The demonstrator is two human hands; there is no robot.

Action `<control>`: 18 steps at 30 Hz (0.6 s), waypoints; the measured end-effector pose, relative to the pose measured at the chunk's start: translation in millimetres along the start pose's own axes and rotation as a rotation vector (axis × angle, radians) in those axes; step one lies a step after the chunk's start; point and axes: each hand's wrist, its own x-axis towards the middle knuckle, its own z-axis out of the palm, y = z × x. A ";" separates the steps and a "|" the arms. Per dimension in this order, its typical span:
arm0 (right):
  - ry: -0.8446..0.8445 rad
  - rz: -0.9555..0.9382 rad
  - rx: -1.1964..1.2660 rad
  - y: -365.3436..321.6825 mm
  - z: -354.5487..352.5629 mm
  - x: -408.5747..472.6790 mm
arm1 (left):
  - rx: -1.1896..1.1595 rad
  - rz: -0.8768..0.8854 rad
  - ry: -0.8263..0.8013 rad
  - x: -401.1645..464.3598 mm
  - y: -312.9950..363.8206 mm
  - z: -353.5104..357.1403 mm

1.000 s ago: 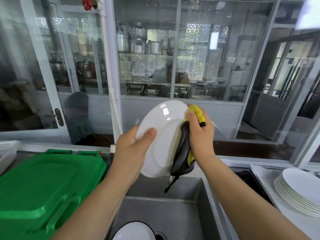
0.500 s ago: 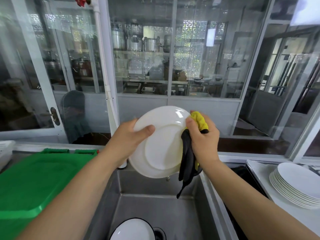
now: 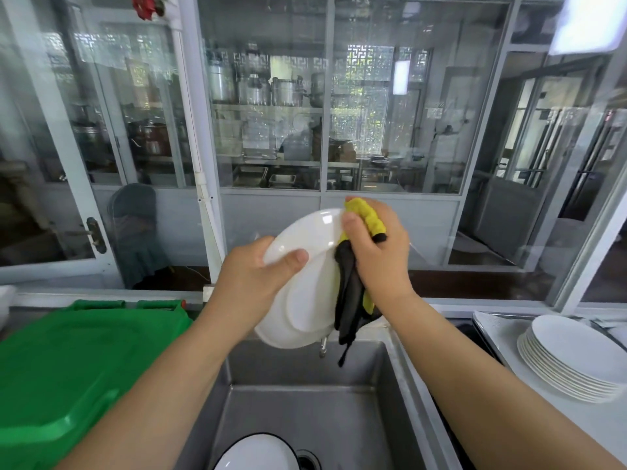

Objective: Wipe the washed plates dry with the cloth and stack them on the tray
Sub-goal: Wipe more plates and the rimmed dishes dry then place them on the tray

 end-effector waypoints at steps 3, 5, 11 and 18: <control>0.150 0.286 0.255 6.0 4.0 -5.4 | -0.127 0.050 0.114 -4.4 -0.6 3.8; 0.246 0.429 0.305 10.9 9.7 -11.5 | -0.222 0.084 0.194 -7.9 -3.4 9.3; 0.328 0.521 0.301 16.0 1.5 -15.9 | -0.329 -0.073 -0.001 -4.4 -15.0 1.2; 0.042 0.234 0.043 11.5 -3.3 -18.8 | -0.037 -0.121 -0.206 8.0 -15.3 -15.0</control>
